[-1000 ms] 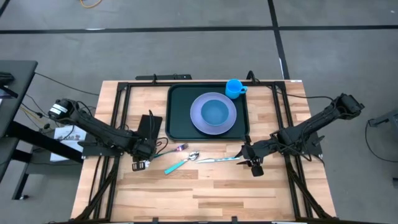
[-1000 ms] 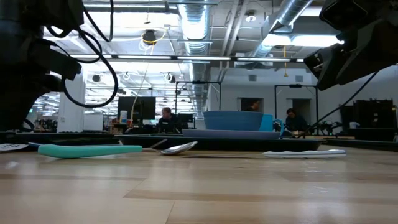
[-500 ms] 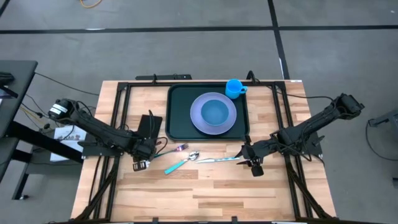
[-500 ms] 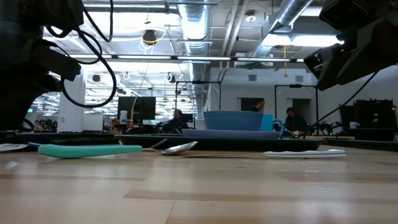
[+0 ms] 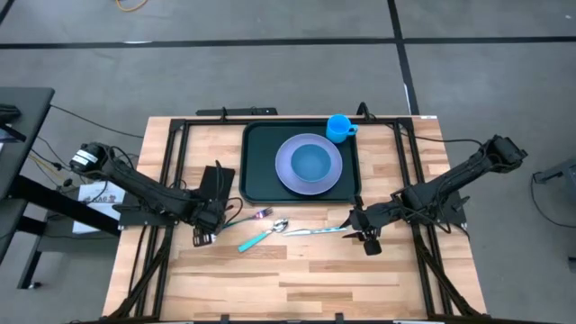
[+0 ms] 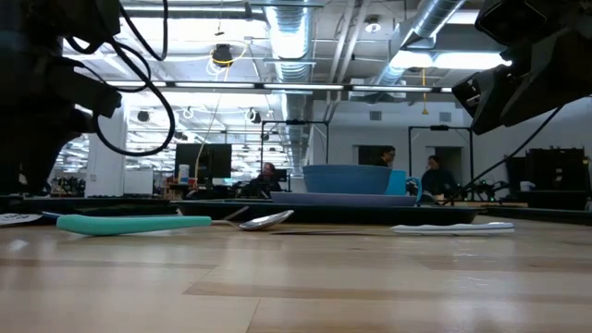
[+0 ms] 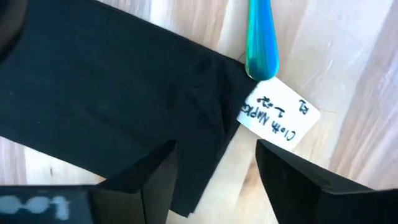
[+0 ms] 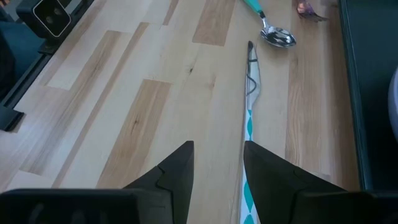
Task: Set up tray
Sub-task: Put the napkin to the left side of the purple plate and blue bowl on the black serving tray
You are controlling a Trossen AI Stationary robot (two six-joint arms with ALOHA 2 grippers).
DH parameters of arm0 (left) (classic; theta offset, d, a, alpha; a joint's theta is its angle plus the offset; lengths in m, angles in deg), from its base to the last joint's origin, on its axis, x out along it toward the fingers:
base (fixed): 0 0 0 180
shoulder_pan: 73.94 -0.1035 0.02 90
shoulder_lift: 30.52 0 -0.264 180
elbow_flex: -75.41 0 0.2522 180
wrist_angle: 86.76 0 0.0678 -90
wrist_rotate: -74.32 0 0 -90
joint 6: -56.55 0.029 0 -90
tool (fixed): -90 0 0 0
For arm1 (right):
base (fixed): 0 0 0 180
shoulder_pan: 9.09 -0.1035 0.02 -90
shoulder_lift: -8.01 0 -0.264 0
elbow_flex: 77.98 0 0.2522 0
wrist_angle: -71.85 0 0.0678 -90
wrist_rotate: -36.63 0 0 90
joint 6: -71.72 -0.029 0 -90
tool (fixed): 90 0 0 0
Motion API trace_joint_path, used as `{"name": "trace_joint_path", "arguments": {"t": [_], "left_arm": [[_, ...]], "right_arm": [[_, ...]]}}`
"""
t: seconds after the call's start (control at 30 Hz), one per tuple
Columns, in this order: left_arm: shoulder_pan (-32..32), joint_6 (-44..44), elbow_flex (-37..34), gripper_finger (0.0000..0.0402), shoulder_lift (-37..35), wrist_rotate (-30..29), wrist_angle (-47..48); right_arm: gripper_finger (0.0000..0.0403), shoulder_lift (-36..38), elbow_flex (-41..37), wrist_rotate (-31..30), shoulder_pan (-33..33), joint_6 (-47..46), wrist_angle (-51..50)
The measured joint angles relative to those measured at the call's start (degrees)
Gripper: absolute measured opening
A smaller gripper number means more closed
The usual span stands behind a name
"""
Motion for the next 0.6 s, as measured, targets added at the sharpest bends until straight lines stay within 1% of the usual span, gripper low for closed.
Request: {"name": "trace_joint_path", "arguments": {"t": [0.1,0.33,0.5,0.6], "left_arm": [[0.0,0.1,0.0,0.0218,0.0,-0.3,0.0],[0.0,0.4,-0.4,0.022,0.0,0.5,-0.3],[0.0,-1.4,-6.1,0.022,0.0,4.8,-3.7],[0.0,-2.7,-9.0,0.022,-0.2,5.1,-7.8]], "right_arm": [[0.0131,0.0,0.0,0.0,0.0,0.0,0.0],[0.0131,0.0,0.0,0.0,0.0,0.0,0.0],[0.0131,0.0,0.0,0.0,0.0,0.0,0.0],[0.0131,0.0,0.0,0.0,0.0,0.0,0.0]]}}
